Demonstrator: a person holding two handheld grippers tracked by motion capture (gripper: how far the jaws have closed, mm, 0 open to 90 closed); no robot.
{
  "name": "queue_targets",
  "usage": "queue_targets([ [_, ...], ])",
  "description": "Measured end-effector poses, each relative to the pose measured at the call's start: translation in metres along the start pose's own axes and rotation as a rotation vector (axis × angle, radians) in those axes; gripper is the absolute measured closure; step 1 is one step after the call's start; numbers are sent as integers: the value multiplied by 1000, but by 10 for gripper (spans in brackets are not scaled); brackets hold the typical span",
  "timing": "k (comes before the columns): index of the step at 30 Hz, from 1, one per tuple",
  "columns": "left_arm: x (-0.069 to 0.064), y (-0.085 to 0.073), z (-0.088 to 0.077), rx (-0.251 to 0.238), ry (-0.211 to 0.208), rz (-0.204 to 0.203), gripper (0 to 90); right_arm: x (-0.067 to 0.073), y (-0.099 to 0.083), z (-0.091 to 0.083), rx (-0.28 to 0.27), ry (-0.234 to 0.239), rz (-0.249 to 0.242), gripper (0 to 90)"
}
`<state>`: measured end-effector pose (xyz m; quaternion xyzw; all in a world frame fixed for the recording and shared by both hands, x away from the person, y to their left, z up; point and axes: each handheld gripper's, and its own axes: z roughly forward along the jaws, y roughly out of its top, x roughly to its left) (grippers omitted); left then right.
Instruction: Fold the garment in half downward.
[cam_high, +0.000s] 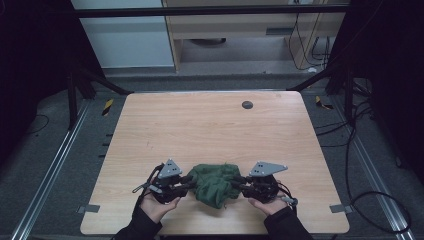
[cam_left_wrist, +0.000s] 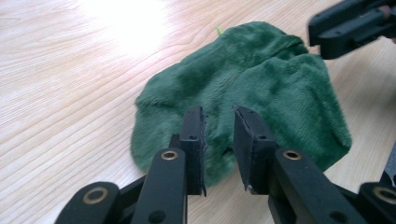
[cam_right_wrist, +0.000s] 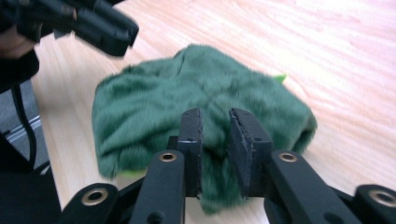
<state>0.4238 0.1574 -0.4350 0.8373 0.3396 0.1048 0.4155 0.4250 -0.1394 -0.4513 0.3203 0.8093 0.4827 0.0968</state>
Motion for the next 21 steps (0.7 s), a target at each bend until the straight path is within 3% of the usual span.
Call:
queue_targets([
  [5, -8, 2, 10, 27, -21, 18, 747, 1, 7, 10, -15, -6, 8, 788],
  [9, -18, -2, 21, 75, -4, 68, 784, 2, 4, 17, 15, 1, 9, 811],
  [15, -21, -9, 33, 128, -1, 95, 837, 1, -3, 24, 57, -1, 3, 848],
  [21, -22, -11, 36, 129, 2, 97, 854, 0, -6, 27, 71, -3, -1, 859],
])
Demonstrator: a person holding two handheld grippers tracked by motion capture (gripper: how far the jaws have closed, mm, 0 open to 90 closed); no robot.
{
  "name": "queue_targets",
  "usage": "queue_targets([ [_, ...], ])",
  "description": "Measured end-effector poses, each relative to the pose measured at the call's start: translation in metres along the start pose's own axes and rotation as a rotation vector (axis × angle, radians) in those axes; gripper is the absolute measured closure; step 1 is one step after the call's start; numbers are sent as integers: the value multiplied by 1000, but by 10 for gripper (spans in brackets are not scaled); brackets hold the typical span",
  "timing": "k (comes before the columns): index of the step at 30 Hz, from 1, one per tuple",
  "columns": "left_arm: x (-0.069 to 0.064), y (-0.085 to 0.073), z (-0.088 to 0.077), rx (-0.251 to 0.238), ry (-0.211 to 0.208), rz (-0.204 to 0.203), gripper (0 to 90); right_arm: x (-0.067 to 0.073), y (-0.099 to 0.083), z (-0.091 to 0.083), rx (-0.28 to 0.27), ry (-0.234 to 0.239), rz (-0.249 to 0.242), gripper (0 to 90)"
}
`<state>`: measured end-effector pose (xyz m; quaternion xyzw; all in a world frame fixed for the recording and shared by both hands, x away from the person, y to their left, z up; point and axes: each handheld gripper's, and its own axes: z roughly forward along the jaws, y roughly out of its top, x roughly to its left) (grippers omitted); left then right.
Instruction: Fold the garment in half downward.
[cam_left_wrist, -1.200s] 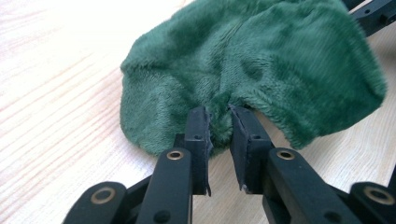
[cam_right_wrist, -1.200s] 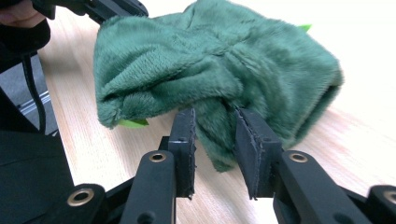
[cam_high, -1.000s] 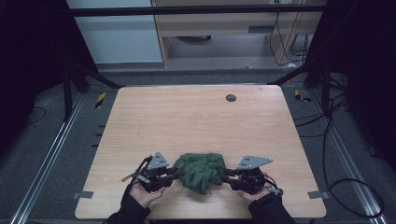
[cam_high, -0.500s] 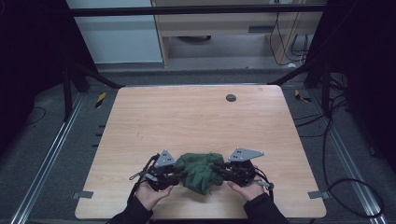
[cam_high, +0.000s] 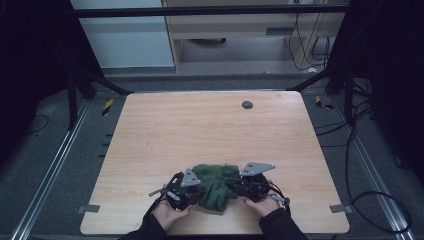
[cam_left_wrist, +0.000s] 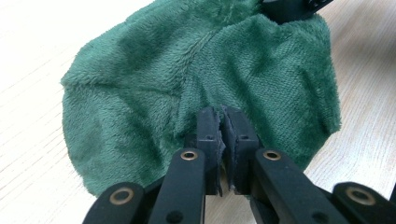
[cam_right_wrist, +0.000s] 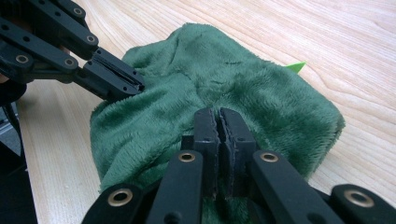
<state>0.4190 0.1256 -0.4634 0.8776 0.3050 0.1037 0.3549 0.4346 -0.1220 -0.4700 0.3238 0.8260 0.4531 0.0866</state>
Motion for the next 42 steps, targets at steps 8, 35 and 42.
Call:
queue_targets([
  [8, 11, 1, -25, -72, -11, -47, 834, -2, 6, -16, -67, 8, 14, 816],
  [35, 90, -51, -69, -128, 231, -217, 455, -64, -25, -68, -80, -294, 140, 554],
  [42, 102, -67, -71, -121, 304, -224, 340, -75, -37, -74, -67, -338, 177, 438],
])
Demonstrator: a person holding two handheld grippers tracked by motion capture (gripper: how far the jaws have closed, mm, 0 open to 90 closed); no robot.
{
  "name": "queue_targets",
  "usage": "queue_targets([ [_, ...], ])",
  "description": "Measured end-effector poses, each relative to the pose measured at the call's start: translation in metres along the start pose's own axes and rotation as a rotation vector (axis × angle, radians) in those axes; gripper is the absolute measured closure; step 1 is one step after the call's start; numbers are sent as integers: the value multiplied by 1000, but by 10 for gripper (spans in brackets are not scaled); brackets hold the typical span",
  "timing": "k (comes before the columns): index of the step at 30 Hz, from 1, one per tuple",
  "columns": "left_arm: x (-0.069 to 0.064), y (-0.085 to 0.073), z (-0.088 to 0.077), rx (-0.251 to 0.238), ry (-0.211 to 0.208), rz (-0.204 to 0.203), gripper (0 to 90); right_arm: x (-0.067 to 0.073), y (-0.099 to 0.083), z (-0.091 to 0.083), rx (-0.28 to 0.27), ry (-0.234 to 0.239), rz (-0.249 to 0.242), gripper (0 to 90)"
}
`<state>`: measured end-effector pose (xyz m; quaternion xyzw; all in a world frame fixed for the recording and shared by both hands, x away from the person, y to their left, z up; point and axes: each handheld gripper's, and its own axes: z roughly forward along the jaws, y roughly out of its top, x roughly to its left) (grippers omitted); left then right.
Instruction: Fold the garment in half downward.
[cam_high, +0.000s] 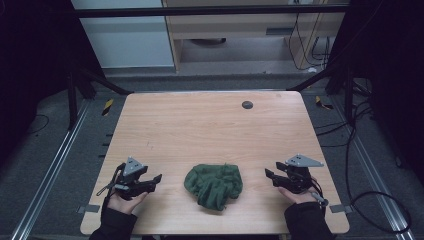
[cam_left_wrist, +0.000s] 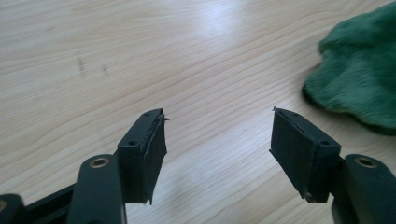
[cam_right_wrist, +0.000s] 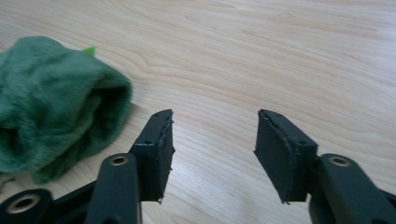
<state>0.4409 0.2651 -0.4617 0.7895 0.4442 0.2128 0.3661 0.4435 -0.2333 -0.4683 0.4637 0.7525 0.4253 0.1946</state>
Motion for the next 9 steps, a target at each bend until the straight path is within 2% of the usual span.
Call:
queue_targets([
  [9, 23, -9, -7, -2, 44, -63, 301, -16, -9, -1, 7, -65, 35, 281],
])
